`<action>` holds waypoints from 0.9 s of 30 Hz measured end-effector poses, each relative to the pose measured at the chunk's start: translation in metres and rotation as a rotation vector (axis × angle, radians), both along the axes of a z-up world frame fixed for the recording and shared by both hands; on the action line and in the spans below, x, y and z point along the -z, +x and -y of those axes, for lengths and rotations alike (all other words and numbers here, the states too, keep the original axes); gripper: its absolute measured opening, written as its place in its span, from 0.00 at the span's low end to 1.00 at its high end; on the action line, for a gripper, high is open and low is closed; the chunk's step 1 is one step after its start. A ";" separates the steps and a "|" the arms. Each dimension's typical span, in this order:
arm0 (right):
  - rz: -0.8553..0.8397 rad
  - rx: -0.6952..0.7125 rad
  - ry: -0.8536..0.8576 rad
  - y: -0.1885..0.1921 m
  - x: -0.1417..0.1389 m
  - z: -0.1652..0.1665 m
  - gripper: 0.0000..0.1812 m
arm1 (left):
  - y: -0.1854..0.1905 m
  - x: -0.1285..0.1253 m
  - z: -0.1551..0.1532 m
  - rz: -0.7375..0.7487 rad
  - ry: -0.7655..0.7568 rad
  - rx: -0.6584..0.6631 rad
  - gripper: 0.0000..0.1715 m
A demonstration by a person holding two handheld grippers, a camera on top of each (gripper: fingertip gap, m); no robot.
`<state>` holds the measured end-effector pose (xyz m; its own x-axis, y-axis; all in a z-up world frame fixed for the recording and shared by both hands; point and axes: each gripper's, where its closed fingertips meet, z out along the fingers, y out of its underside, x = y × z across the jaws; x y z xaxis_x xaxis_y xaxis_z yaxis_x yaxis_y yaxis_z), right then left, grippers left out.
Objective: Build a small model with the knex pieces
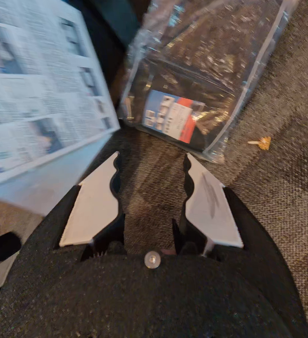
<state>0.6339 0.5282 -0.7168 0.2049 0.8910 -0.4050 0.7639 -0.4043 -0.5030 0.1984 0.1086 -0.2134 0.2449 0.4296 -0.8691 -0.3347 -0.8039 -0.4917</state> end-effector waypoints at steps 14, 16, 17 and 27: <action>0.218 0.365 0.075 -0.020 0.287 -0.167 0.32 | -0.011 0.026 0.000 0.012 -0.202 -0.091 0.03; 0.251 0.367 0.109 -0.024 0.310 -0.180 0.32 | -0.013 0.029 -0.001 0.022 -0.219 -0.097 0.03; 0.284 0.367 0.121 -0.024 0.322 -0.185 0.32 | -0.013 0.030 0.000 0.027 -0.218 -0.102 0.03; 0.243 0.364 0.124 -0.035 0.342 -0.189 0.15 | -0.016 0.035 0.000 0.039 -0.255 -0.120 0.01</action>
<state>0.5990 0.7171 -1.0587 0.5896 0.7822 -0.2015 0.6851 -0.6164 -0.3882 0.1826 0.1087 -0.2482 0.2406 0.2259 -0.9440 -0.2143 -0.9362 -0.2787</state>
